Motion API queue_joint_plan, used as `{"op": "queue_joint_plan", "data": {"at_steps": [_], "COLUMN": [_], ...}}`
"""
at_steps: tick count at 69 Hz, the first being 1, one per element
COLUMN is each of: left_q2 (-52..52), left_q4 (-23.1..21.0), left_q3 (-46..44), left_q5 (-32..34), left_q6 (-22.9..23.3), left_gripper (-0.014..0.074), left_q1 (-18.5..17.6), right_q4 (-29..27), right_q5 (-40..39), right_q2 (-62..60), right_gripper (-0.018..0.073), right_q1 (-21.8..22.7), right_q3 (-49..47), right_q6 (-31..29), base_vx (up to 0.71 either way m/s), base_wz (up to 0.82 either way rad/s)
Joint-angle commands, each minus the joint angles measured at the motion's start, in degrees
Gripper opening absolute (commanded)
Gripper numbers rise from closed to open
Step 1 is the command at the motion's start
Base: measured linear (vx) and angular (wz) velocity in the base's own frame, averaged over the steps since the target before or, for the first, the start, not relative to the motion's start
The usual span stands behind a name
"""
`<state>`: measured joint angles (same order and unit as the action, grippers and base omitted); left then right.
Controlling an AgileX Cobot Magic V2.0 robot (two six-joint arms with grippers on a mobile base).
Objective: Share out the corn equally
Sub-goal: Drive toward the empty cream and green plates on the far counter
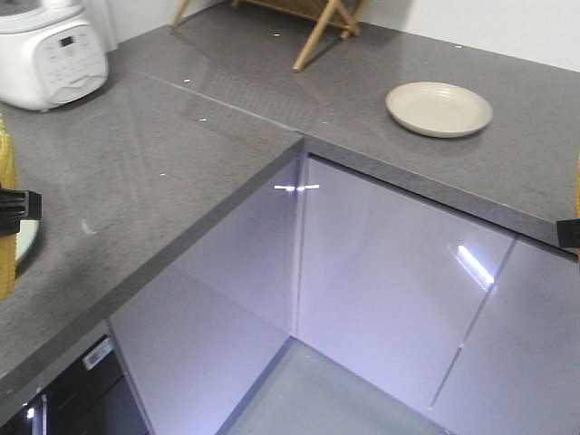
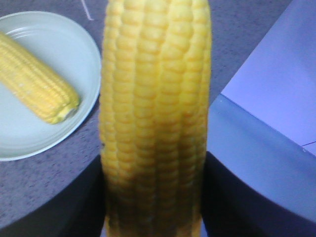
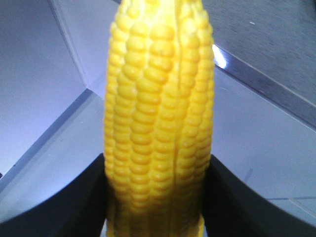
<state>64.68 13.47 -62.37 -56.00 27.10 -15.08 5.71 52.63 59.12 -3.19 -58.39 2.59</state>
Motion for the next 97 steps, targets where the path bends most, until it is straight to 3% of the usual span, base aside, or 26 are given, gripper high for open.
{"op": "queue_joint_plan", "data": {"at_steps": [1,97], "left_q2": [-1.15,-1.15], "left_q4": [0.84,0.79], "left_q3": [-1.46,-1.46], "left_q5": [2.73,2.73], "left_q6": [0.53,0.53], "left_gripper": [0.0133,0.0133], "left_q1": [0.16,0.16], "right_q4": [0.73,0.73], "right_q5": [-3.23,-3.23], "right_q2": [-0.95,-0.95], "right_gripper": [0.0194,0.0194], "right_q1": [0.44,0.44], "right_q3": [-1.62,-1.62], "right_q6": [-0.21,-0.21], "base_vx": [0.03,0.04], "base_wz": [-0.42,-0.33]}}
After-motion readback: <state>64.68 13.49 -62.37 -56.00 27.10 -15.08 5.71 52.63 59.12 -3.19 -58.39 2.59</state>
